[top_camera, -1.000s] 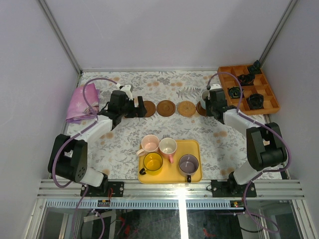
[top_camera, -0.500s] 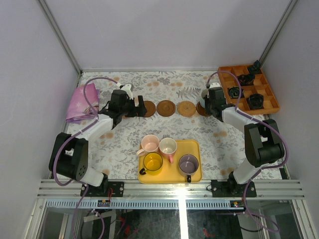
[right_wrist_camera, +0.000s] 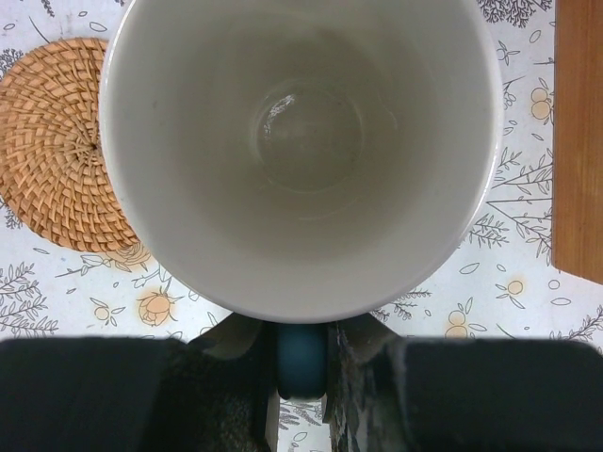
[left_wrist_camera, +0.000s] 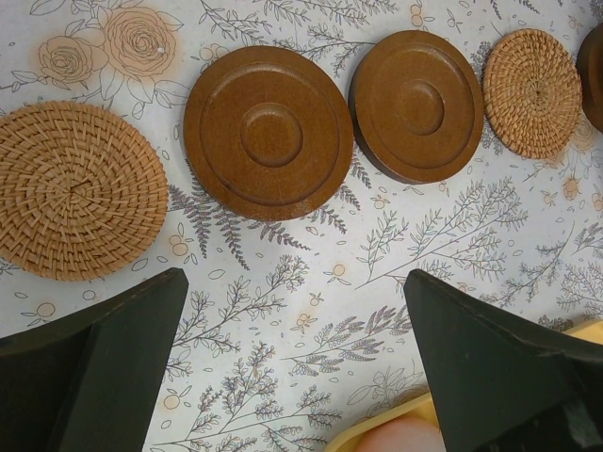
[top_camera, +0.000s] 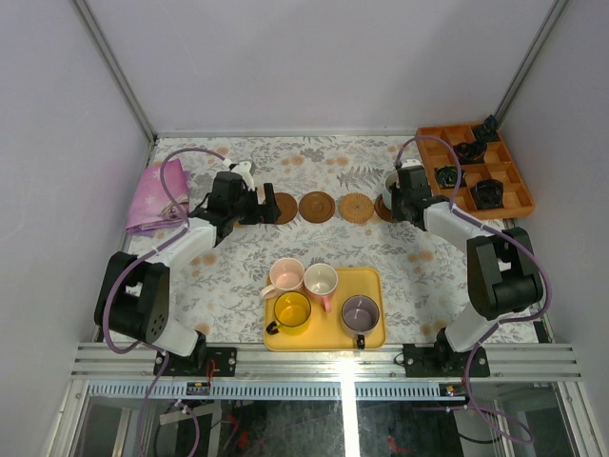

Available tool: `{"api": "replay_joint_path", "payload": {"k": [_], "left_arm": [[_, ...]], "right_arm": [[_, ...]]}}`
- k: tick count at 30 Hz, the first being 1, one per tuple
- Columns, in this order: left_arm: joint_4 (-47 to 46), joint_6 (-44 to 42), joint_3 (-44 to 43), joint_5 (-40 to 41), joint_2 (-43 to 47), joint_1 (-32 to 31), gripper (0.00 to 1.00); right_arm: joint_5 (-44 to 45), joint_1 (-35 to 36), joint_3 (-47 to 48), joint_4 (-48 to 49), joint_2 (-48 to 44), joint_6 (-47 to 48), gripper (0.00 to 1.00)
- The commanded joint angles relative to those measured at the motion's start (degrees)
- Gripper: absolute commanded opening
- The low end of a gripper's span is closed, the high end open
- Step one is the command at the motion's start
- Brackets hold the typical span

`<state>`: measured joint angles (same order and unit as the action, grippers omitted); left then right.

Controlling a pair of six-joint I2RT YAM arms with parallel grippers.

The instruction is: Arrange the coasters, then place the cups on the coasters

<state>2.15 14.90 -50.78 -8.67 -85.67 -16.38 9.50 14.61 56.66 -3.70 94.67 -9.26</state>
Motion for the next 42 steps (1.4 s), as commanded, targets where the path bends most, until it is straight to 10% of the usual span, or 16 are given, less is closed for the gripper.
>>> {"api": "replay_joint_path", "payload": {"k": [1,17,25,33,42], "left_arm": [[-2.29,0.20,-1.78,0.50,-0.42,0.30,1.00],[-2.24,0.05,-1.69,0.55,-0.75,0.37,1.00],[-2.17,0.13,-1.73,0.60,-0.51,0.38,1.00],[-2.16,0.31,-1.51,0.32,-0.21,0.39,1.00],[-1.49,0.05,-1.51,0.30,0.73,0.39,1.00]], "right_arm": [[1.49,-0.25,4.11,2.69,-0.74,-1.05,0.00],[1.39,-0.37,4.67,1.14,0.26,-2.58,0.03],[2.36,-0.35,3.96,0.28,-0.01,-2.84,0.38],[2.07,-0.33,2.94,-0.23,-0.66,-3.55,0.47],[0.60,-0.28,0.02,-2.55,-5.90,-6.47,0.90]]}}
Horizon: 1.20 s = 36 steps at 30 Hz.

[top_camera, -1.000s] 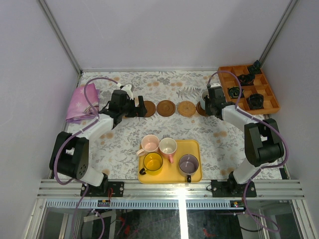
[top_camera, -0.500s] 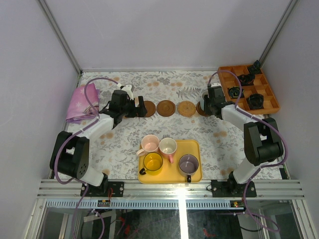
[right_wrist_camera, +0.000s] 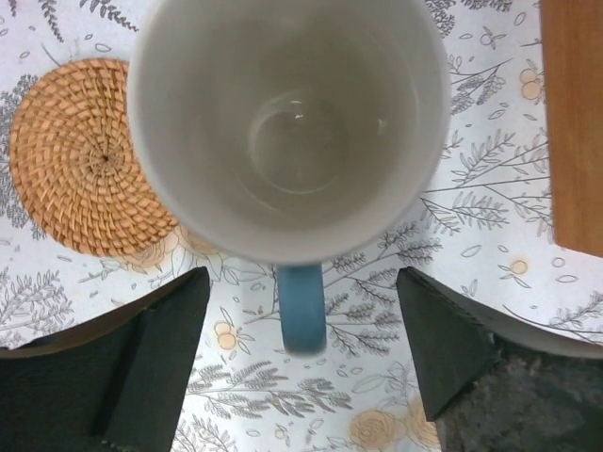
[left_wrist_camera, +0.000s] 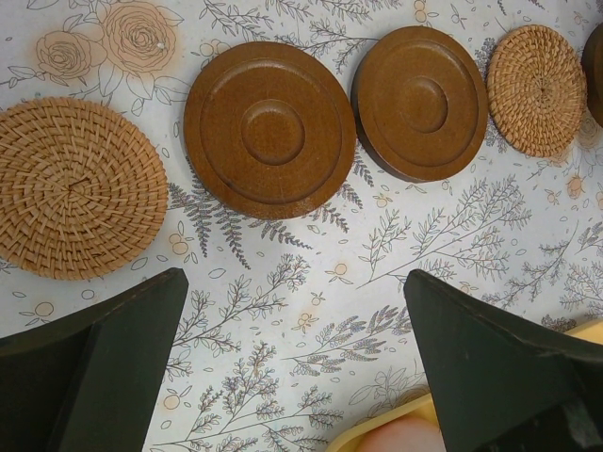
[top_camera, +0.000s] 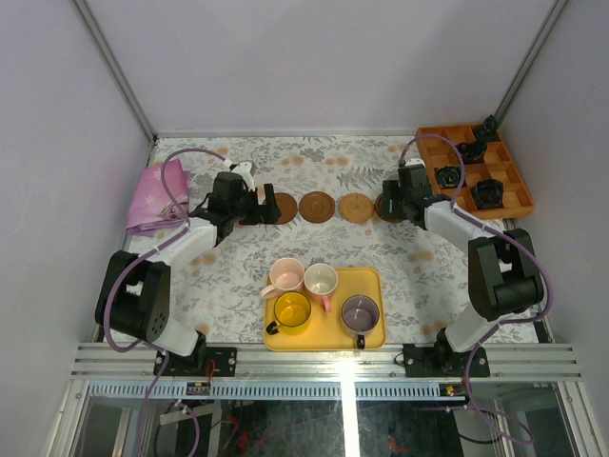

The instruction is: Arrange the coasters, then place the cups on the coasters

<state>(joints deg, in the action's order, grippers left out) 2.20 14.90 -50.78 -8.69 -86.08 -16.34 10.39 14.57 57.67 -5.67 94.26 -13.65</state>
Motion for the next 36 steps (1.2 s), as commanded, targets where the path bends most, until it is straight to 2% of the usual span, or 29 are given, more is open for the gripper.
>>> {"api": "replay_joint_path", "payload": {"k": [1,3,9,14,21,26,31,36], "left_arm": [[-1.47,0.05,-1.52,0.40,1.30,0.30,1.00],[-1.19,0.04,-1.51,0.39,1.70,0.29,1.00],[0.36,-0.60,-1.18,0.47,3.45,0.35,1.00],[1.22,-0.40,-0.56,0.11,4.99,0.34,1.00],[2.24,1.10,0.48,-1.26,6.83,0.34,1.00],[2.50,1.38,1.25,-1.80,7.53,0.34,1.00],[2.66,1.57,1.56,-1.66,7.68,0.33,1.00],[2.51,1.91,1.57,-1.62,7.69,0.34,1.00]], "right_arm": [[-0.59,-0.15,-1.52,-1.24,-6.55,-2.69,0.95],[-0.93,0.13,-2.73,-2.63,-9.85,-3.78,1.00],[0.51,5.12,-7.43,-8.43,-23.79,-5.79,1.00],[3.19,16.88,-10.09,-18.23,-34.13,-9.44,0.99],[7.33,29.96,-15.74,-28.67,-45.30,-22.99,0.97],[9.20,39.03,-17.49,-33.42,-47.71,-29.26,0.87],[11.56,47.34,-16.74,-36.08,-44.37,-31.45,0.86],[11.00,49.96,-16.65,-37.45,-40.67,-32.09,0.84]]}}
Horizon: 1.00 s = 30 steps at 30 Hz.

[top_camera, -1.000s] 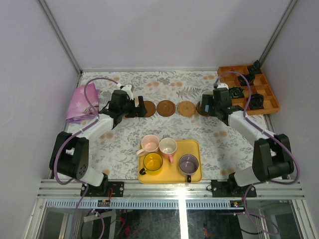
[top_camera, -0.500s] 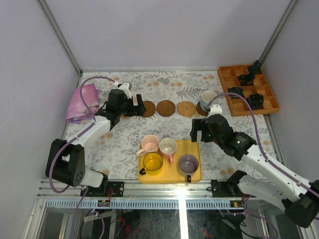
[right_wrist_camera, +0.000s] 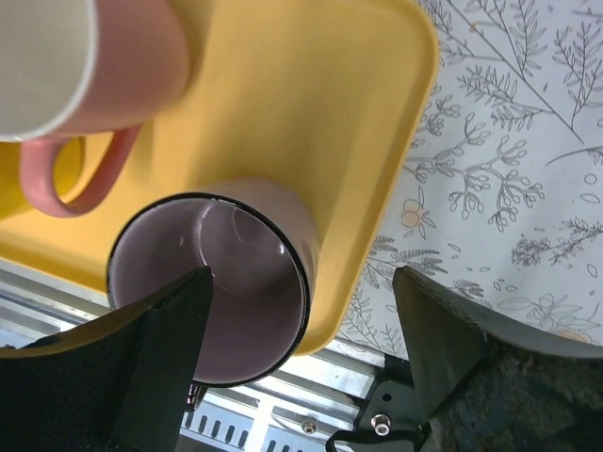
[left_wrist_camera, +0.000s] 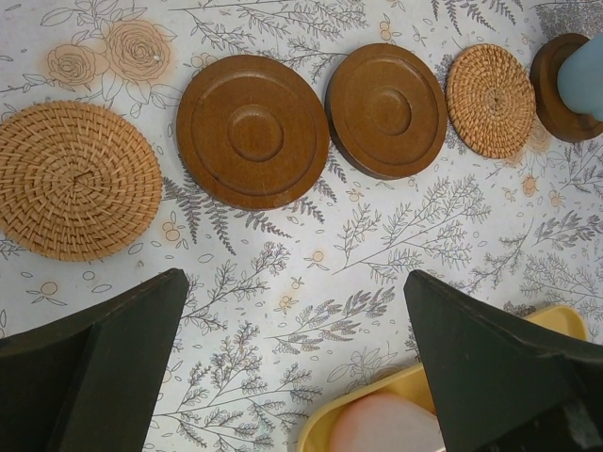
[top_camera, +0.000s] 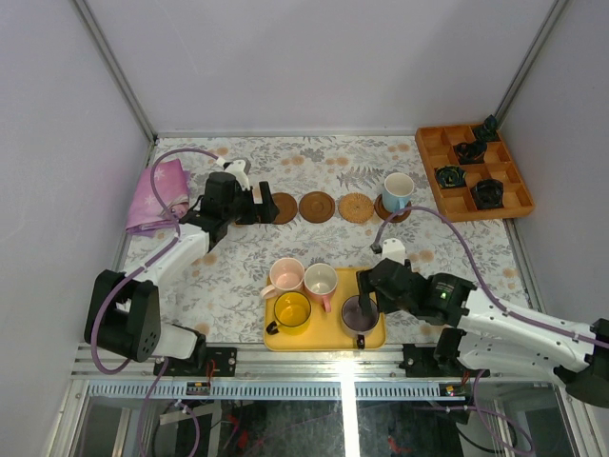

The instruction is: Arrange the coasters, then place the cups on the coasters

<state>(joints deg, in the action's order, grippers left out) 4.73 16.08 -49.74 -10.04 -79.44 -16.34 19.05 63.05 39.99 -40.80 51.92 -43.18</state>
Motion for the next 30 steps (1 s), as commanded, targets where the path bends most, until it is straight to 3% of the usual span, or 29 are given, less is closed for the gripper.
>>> {"api": "replay_joint_path", "payload": {"k": [1,3,9,11,18,25,30], "left_arm": [[-0.06,0.79,0.52,-0.23,1.00,0.34,1.00],[-0.04,0.84,0.59,-0.16,0.92,0.34,1.00],[-0.01,1.09,0.35,-0.15,0.27,0.34,1.00],[0.06,1.06,0.05,-0.23,-0.11,0.34,1.00],[-0.17,1.26,0.02,-0.22,-0.86,0.35,1.00],[-0.83,1.67,0.50,-0.20,-1.06,0.40,1.00],[-1.13,1.68,0.78,0.31,-0.98,0.34,1.00]], "right_arm": [[2.34,1.49,0.79,-2.31,1.89,-2.64,0.82],[2.68,1.51,0.15,-2.24,2.03,-3.12,0.72],[5.61,1.47,-1.46,-2.31,2.68,-5.44,0.32],[6.91,1.48,-1.49,-2.46,3.11,-5.98,0.23],[12.07,1.47,-1.19,1.37,6.51,-1.83,0.17],[18.67,0.81,0.97,5.79,14.71,6.35,0.17],[19.80,-1.26,0.17,12.36,16.64,11.96,0.28]]}}
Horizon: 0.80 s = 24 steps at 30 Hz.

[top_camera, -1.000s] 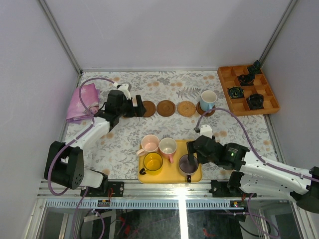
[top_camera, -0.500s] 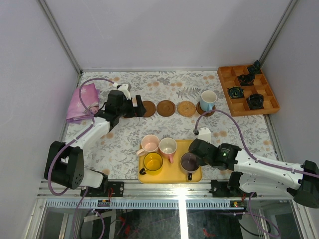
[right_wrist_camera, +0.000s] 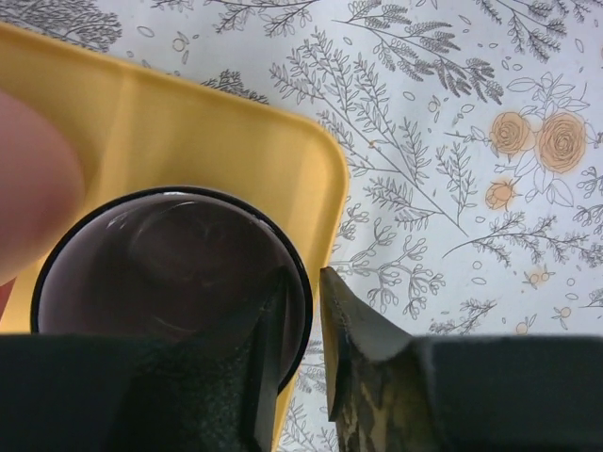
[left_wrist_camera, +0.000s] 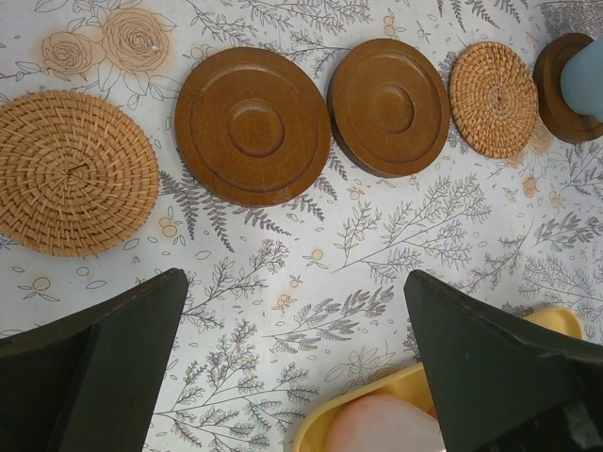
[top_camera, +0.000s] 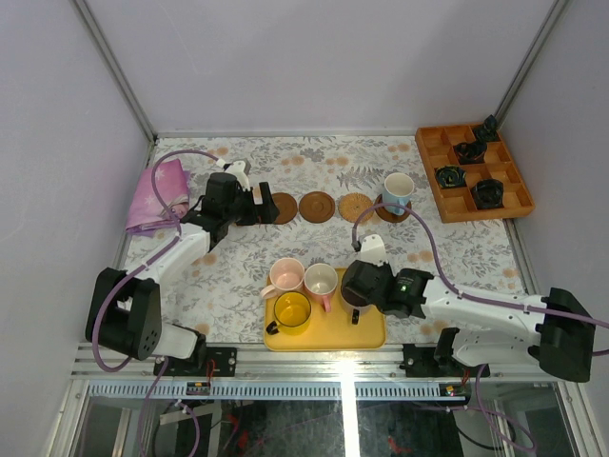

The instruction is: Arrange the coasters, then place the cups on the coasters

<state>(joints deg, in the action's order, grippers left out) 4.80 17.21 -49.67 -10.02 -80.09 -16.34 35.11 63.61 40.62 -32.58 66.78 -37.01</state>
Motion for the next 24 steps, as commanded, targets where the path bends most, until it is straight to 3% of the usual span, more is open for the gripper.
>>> {"api": "replay_joint_path", "payload": {"k": [1,4,6,9,15,19,24], "left_arm": [[-1.26,0.59,0.71,0.29,-0.33,0.34,1.00],[-1.35,0.70,0.80,0.35,-0.50,0.35,1.00],[-1.43,0.66,0.80,0.38,-0.55,0.34,1.00],[-1.24,0.65,0.55,0.34,-0.63,0.34,1.00],[-1.19,0.37,0.63,0.07,-0.61,0.34,1.00],[-1.06,0.22,0.55,-0.20,-0.67,0.34,1.00],[-0.84,-0.37,0.27,0.26,-0.67,0.33,1.00]], "right_arm": [[3.83,-2.44,-0.47,5.31,1.93,6.92,0.33],[3.81,-4.16,-0.52,8.36,1.86,9.44,0.52],[4.22,-4.77,-0.31,9.63,1.57,10.40,0.71],[5.79,-4.90,2.04,7.76,0.60,9.97,0.84],[6.16,-4.83,7.35,0.36,-7.34,5.80,0.92],[0.34,-4.82,7.89,-2.90,-12.87,1.05,1.00],[-6.70,-0.33,6.36,-6.87,-14.57,-7.80,1.00]]}}
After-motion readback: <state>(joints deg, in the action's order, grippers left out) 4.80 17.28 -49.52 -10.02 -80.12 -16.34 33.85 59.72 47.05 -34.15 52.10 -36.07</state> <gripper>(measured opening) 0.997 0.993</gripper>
